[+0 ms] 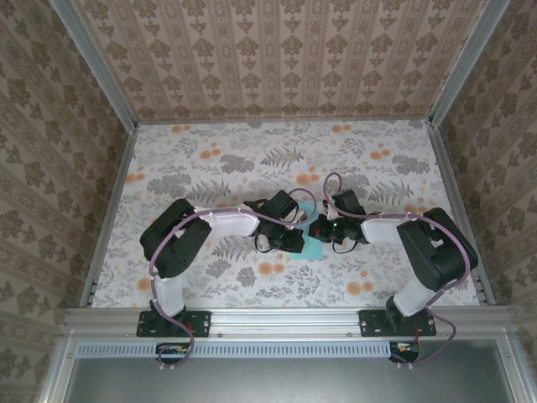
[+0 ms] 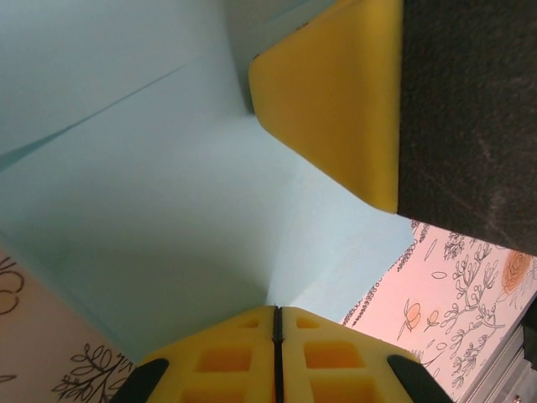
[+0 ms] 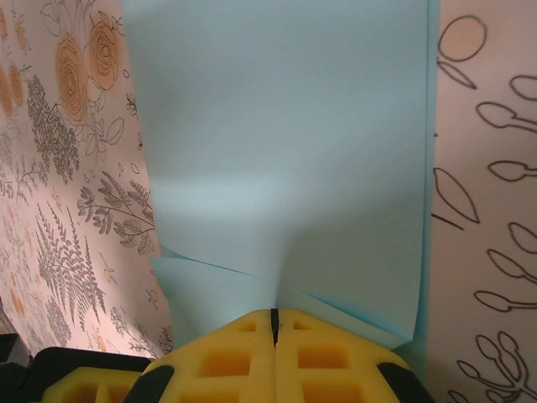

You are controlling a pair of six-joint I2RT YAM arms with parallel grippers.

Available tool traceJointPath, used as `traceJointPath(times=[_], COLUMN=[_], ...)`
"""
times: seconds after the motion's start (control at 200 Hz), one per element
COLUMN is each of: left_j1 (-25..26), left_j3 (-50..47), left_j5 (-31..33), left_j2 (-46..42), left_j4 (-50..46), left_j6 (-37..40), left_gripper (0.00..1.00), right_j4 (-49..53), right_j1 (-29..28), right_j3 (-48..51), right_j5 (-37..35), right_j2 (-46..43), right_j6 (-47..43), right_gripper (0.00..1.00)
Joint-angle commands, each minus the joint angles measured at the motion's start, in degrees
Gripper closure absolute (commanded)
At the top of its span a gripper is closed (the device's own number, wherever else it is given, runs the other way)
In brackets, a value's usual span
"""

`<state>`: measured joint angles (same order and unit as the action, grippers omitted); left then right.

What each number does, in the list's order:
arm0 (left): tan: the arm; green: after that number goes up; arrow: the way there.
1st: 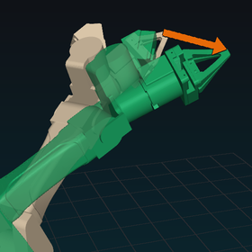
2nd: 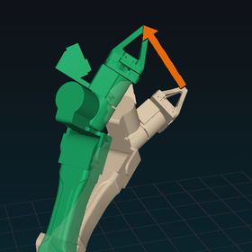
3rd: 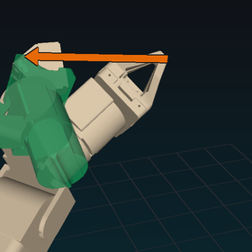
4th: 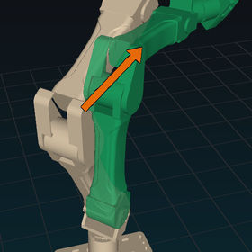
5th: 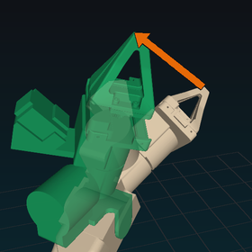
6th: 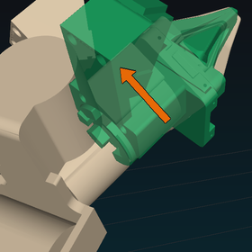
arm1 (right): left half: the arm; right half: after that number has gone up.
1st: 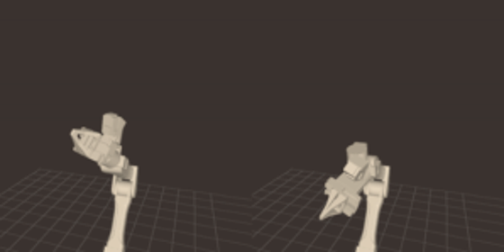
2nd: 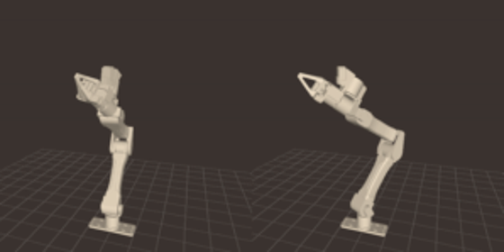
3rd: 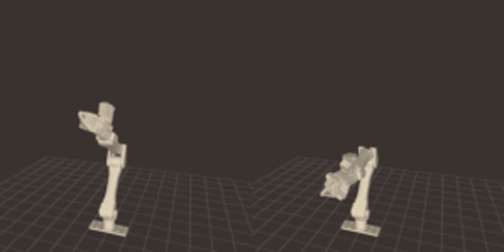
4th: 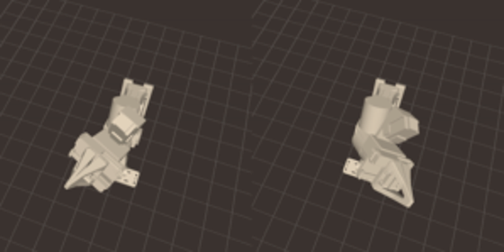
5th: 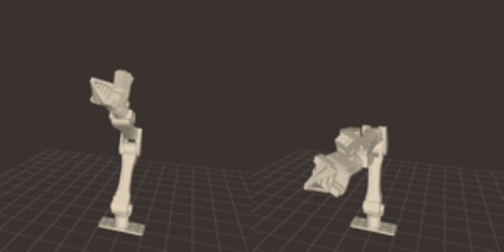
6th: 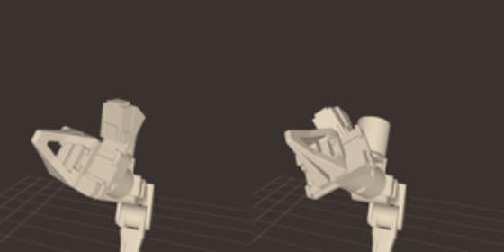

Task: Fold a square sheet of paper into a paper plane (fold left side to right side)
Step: Fold the triangle a second time at the center of the table.

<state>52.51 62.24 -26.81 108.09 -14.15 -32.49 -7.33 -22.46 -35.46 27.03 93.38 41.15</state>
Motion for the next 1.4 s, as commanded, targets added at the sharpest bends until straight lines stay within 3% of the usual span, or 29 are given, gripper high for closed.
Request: traceJointPath(times=[0.0, 0.755, 1.035, 1.3, 1.395], left_j1=[0.1, -0.3, -5.0, -8.8, -9.2], left_j3=[-1.5, -13.6, -14.2, -10.8, -8.3], left_j5=[-0.5, 0.1, -1.4, -3.7, -4.2], left_j2=[0.8, -9.3, -16.8, -15.7, -12.8], left_j4=[-0.5, -0.2, -0.3, 3.9, 4.6], left_j6=[0.4, -1.9, 1.4, 3.4, 4.3], left_gripper=[0.91, 0.91, 0.83, 0.57, 0.53], right_j4=[4.6, 6.2, 5.7, 9.9, 10.0], right_j1=[-0.2, -0.1, -0.1, 1.3, 2.4], right_j3=[0.5, -0.8, -2.2, 0.0, 2.4], right_j5=[-2.3, -2.8, -2.1, -8.0, -9.4], right_j2=[1.6, 2.6, -2.6, -13.1, -17.5], right_j6=[-0.2, -1.4, -1.5, -3.9, -3.7], right_gripper=[1.00, 1.00, 1.00, 0.70, 0.61])
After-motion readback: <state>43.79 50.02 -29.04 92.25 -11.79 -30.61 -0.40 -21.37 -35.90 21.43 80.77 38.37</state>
